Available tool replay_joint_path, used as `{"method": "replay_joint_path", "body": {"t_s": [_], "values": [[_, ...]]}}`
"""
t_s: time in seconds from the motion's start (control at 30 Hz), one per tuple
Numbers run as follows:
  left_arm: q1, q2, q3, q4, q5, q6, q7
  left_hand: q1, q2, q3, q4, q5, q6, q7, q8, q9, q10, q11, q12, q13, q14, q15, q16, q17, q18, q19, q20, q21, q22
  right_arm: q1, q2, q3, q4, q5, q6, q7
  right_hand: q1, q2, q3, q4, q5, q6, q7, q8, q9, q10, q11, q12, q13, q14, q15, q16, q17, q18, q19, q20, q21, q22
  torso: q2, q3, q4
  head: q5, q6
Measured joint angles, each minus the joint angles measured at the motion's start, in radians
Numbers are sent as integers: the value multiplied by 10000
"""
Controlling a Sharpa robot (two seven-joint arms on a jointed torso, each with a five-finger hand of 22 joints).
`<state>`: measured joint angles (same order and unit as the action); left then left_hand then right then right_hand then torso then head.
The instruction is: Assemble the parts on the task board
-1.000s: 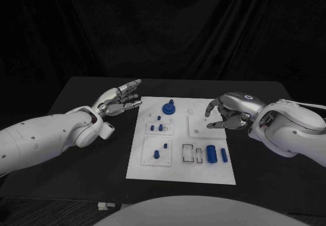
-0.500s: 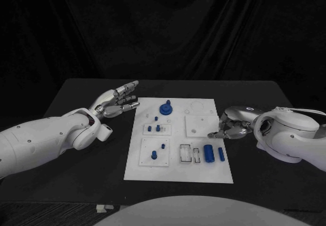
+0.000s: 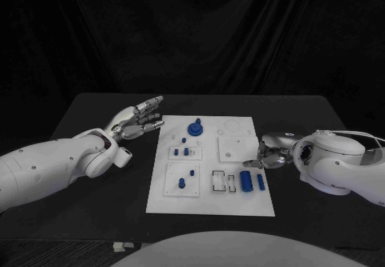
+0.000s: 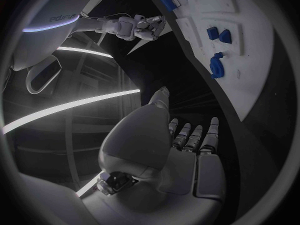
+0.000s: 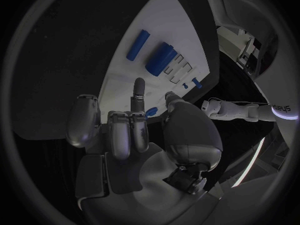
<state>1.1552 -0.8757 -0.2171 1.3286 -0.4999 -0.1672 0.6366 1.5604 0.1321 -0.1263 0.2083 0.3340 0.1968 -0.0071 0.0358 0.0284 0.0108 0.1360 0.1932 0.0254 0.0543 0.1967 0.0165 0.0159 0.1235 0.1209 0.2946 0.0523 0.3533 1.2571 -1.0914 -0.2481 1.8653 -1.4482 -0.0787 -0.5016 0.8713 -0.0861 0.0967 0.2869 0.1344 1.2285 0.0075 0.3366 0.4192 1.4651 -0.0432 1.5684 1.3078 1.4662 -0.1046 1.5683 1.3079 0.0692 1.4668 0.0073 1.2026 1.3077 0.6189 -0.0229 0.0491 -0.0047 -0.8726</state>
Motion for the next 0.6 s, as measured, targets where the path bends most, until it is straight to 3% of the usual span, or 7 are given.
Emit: {"method": "replay_joint_path", "body": {"t_s": [0.17, 0.37, 0.6], "values": [[-2, 7, 0, -11, 0, 3, -5, 0, 0, 0, 0, 0, 0, 0, 0, 0, 0, 0, 0, 0, 0, 0, 0, 0, 0, 0, 0, 0, 0, -137, 148, 0, -18, 299, 213, -212, 172, 166, 76, -76, 0, 115, -39, -47, 175, 1, -70, 0, -1, -9, -9, 0, 0, 1, 2, -1, 220, 0, -2, -7, 12, -10, 0], [-5, 22, 0, -19, 0, 7, -15, 0, 0, 0, 0, 0, 42, 43, 0, -1, 0, 0, -4, 0, 0, 0, 0, -1, 0, 0, 0, 0, 1, -308, 362, -1, -87, 535, 350, -352, 489, -46, 37, -184, -56, 151, -76, -109, 369, 1, -69, 0, -1, -9, -9, 0, -1, 1, -34, -37, 261, -1, -9, -10, 16, 23, 0], [-6, 29, 0, -25, 0, 18, -35, 0, 0, 0, 0, 0, 72, 72, 0, 12, -37, 36, -5, -1, 0, 0, 30, -1, 0, 0, 0, 0, 1, -445, 549, -1, -266, 673, 489, -467, 555, -112, -30, -167, -243, 151, -75, -200, 506, 1, -69, 0, -2, 23, -46, 0, -1, 3, 1, -72, 248, -2, -9, -9, 14, 79, 0]]}}
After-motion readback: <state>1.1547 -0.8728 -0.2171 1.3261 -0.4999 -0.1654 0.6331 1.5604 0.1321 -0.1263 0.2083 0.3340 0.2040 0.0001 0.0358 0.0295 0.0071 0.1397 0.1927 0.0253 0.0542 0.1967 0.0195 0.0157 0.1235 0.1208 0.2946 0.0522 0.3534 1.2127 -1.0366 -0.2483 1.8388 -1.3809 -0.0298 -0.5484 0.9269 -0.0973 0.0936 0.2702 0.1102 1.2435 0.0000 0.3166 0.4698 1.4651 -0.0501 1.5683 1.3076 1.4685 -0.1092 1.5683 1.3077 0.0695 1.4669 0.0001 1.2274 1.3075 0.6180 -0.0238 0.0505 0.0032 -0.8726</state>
